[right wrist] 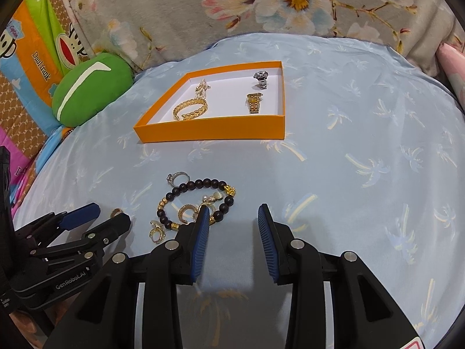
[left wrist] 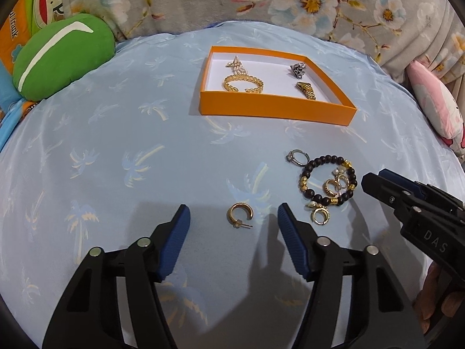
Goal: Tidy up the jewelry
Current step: 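Withdraw both tools and move the left tool over the gold hoop earring, then close the left tool on the gold hoop earring, then grasp the black bead bracelet with the right tool while the left tool holds the earring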
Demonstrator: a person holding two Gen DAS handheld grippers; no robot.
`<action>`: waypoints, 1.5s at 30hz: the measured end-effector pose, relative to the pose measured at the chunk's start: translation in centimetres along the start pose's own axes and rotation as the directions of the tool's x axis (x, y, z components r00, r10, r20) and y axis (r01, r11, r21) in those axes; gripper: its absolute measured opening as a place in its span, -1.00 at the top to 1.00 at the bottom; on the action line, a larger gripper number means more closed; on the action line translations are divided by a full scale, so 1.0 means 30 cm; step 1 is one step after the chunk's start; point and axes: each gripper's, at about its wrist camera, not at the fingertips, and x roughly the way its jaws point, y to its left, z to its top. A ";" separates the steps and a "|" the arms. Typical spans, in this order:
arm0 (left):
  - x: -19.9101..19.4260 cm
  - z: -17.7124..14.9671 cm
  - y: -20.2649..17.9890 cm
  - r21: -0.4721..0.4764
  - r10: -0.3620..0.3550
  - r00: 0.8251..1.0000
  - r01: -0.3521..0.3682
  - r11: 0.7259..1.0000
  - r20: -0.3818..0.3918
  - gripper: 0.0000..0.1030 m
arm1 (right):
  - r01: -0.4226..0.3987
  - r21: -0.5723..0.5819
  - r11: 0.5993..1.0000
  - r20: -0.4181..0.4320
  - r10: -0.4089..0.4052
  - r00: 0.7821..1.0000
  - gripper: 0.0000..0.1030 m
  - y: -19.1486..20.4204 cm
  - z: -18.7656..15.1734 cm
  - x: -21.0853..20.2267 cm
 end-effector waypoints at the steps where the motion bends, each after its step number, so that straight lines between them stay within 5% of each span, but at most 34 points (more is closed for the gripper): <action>1: 0.000 0.000 0.001 0.000 -0.001 1.000 0.001 1.000 0.001 -0.02 | -0.001 0.002 1.000 -0.001 0.001 1.000 0.32 0.000 0.000 0.001; 11: 0.000 0.004 -0.012 0.015 -0.038 0.999 0.038 0.999 0.003 0.69 | -0.004 0.006 1.000 -0.002 0.004 1.000 0.32 -0.002 0.003 0.004; 28: -0.002 0.012 0.031 -0.062 -0.019 1.000 0.021 0.998 0.022 0.69 | -0.030 0.056 0.998 -0.019 0.031 0.999 0.32 -0.019 0.040 0.042; 35: 0.001 0.010 0.035 -0.065 -0.020 1.000 0.021 0.998 0.016 0.69 | -0.003 0.035 0.999 -0.054 0.005 0.999 0.65 0.003 0.067 0.098; 41: 0.001 0.010 0.034 -0.064 -0.019 1.000 0.020 0.998 0.015 0.69 | -0.003 0.012 1.000 -0.054 0.004 0.999 0.69 0.018 0.066 0.102; 45: 0.001 0.010 0.034 -0.065 -0.019 1.000 0.020 0.998 0.015 0.69 | -0.022 -0.002 1.000 -0.059 0.022 0.998 0.88 0.030 0.064 0.105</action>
